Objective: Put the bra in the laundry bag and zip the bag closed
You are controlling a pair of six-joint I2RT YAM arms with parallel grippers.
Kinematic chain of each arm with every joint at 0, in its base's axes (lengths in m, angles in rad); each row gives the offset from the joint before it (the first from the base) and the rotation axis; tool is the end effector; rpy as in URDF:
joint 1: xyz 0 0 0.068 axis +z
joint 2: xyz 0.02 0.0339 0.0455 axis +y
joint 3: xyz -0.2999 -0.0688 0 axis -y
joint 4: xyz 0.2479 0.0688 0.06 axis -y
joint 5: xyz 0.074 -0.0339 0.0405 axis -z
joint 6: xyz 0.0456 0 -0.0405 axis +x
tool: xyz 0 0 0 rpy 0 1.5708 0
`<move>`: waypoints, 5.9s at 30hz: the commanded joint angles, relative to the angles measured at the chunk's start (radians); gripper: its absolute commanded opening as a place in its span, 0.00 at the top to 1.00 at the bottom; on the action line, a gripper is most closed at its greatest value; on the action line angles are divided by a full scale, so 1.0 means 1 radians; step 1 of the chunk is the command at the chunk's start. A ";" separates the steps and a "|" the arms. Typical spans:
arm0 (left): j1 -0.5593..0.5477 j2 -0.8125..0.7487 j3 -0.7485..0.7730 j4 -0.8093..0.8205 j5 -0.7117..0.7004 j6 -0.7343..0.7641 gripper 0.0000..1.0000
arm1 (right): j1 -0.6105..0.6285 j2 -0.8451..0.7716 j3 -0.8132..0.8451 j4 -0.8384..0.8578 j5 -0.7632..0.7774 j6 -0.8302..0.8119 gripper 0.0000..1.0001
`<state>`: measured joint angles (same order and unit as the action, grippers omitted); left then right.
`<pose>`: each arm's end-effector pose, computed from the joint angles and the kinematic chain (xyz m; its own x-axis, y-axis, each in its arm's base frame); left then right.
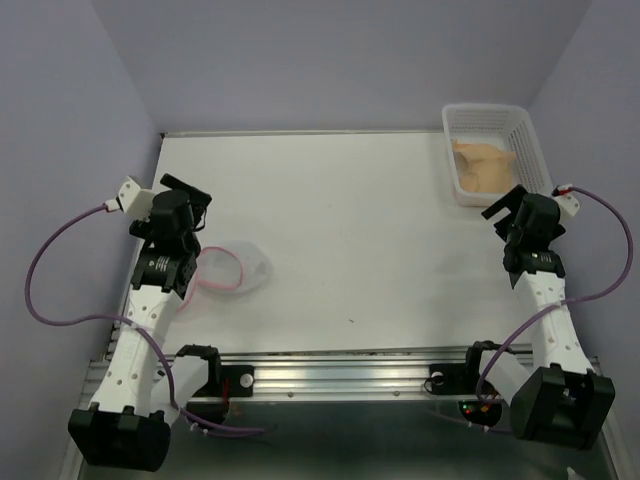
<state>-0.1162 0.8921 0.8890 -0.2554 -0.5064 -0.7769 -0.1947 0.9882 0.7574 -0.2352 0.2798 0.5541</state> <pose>0.1912 0.0000 0.3771 0.0744 -0.6259 -0.7763 -0.4378 0.6789 -0.5894 0.2088 -0.0540 0.3127 -0.1497 0.5450 -0.8250 0.5959 0.7155 0.3646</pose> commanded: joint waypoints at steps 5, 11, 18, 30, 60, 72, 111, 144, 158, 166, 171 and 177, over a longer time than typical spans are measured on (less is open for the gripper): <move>-0.002 -0.025 -0.013 0.004 -0.073 -0.022 0.01 | 0.003 -0.057 -0.006 0.007 0.059 0.007 0.00; -0.002 -0.004 0.007 -0.024 -0.119 -0.035 0.01 | 0.003 -0.045 -0.004 0.043 0.018 -0.008 0.00; -0.002 0.013 0.030 -0.008 -0.119 -0.016 0.01 | 0.014 0.136 0.115 0.053 -0.131 -0.140 0.00; -0.002 0.054 0.079 -0.005 -0.104 0.022 0.01 | 0.047 0.568 0.362 0.399 0.021 -0.427 0.00; 0.000 0.065 0.077 0.013 -0.103 0.016 0.01 | 0.029 1.241 0.921 0.405 0.081 -0.542 0.73; -0.002 0.044 0.082 0.034 -0.081 0.008 0.01 | 0.029 0.995 0.818 0.409 0.039 -0.476 0.97; -0.002 -0.021 0.031 0.058 -0.020 0.005 0.01 | 0.692 0.753 0.771 0.059 -0.794 -1.022 0.88; -0.215 0.309 0.128 0.246 0.410 0.232 0.01 | 0.623 0.399 0.269 -0.030 -0.157 -0.280 0.00; -0.346 0.726 0.241 0.410 0.683 0.194 0.60 | 0.604 0.517 0.141 0.016 -0.116 -0.290 0.00; -0.378 0.930 0.349 0.397 0.681 0.153 1.00 | 0.604 0.624 0.174 0.128 -0.110 -0.352 0.00; -0.384 0.998 0.355 0.398 0.681 0.143 1.00 | 0.604 0.699 0.191 0.145 -0.011 -0.345 0.00; -0.395 1.062 0.346 0.377 0.663 0.128 1.00 | 0.604 0.722 0.174 0.140 0.035 -0.350 0.00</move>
<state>-0.5022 1.9430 1.1976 0.1291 0.1719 -0.6376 0.4068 1.6943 0.9150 -0.1257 0.2428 0.2157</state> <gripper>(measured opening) 0.021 0.995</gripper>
